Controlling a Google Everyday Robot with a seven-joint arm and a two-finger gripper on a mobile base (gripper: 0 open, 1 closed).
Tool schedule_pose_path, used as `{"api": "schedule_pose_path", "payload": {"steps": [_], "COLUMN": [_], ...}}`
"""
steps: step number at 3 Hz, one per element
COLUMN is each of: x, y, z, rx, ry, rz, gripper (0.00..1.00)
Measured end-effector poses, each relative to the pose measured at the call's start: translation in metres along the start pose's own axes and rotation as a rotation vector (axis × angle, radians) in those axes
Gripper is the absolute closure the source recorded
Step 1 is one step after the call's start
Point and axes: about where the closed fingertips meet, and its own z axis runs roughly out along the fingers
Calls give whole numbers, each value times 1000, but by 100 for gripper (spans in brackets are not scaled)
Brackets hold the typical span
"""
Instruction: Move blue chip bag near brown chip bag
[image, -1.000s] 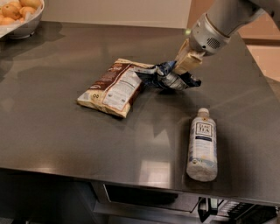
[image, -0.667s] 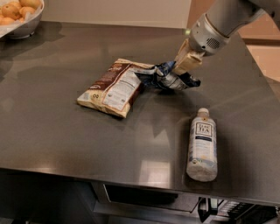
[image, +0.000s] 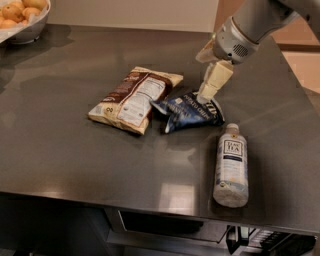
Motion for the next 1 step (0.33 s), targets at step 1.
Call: {"api": "schedule_pose_path", "payload": {"steps": [1], "x": [0], "y": [0], "z": [0], "rx": [0], "ry": [0], "rz": [0], "gripper": [0]}}
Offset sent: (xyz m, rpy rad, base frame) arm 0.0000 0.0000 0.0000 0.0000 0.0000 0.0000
